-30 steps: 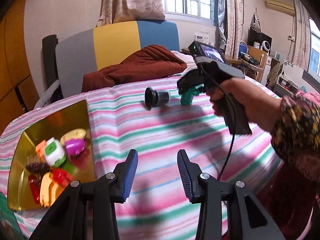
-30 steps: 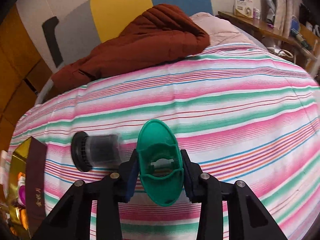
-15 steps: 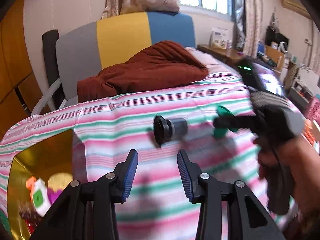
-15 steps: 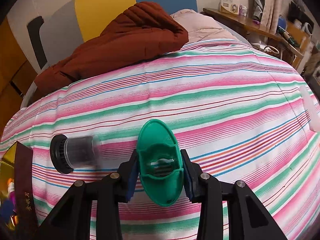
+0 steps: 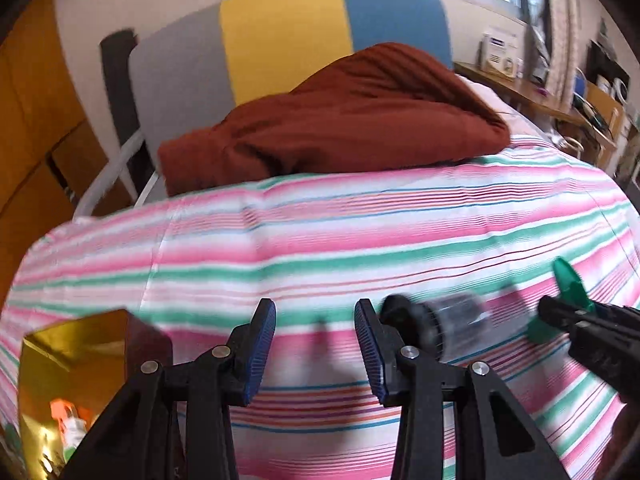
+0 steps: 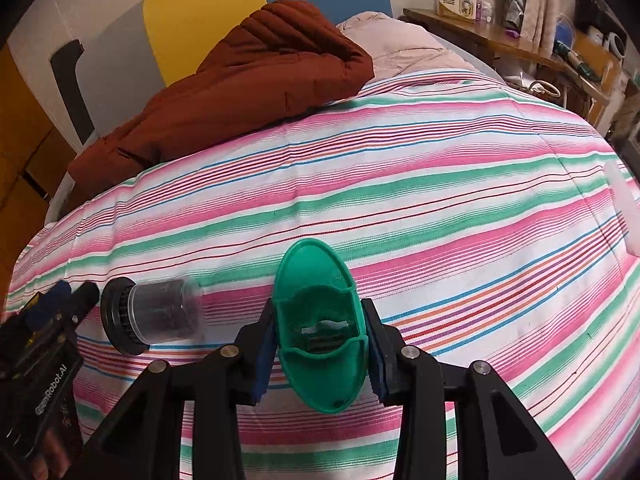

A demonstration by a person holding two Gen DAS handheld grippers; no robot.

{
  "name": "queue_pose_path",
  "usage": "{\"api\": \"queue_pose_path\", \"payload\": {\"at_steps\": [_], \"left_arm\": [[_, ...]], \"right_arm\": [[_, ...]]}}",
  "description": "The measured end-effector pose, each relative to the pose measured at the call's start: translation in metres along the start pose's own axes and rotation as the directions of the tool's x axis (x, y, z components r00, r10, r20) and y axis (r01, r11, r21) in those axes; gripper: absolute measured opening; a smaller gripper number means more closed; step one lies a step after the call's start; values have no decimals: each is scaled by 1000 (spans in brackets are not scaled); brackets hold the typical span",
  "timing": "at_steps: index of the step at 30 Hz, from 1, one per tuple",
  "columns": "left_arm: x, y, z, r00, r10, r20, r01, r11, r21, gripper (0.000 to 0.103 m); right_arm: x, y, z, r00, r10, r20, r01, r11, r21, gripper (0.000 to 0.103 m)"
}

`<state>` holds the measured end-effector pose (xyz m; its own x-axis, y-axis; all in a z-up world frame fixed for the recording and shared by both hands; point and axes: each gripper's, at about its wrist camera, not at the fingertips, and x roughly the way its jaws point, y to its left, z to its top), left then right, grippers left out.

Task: Organize rigid objects
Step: 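Grasp the black-capped clear canister with the left gripper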

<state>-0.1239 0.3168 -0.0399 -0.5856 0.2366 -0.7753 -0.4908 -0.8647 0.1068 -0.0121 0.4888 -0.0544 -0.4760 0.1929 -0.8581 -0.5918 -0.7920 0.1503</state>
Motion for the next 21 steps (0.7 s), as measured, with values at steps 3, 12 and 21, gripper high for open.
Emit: {"api": "queue_pose_path", "payload": {"at_steps": [3,12,21], "left_arm": [[4,15,-9,1000,16,-21,-17,999,-45,41],[-14,-22,11,988,-150,46,151,988,-21,41],[-4,20,-4,997,-82,-5,81,986,-148,45]], "right_arm": [[0,1,0,1000,-1,-1,1,1000,0,39],[-1,2,-2,1000,8,-5,-8,1000,2,39],[-1,0,-1,1000,13,-10,-13,1000,7,39]]}}
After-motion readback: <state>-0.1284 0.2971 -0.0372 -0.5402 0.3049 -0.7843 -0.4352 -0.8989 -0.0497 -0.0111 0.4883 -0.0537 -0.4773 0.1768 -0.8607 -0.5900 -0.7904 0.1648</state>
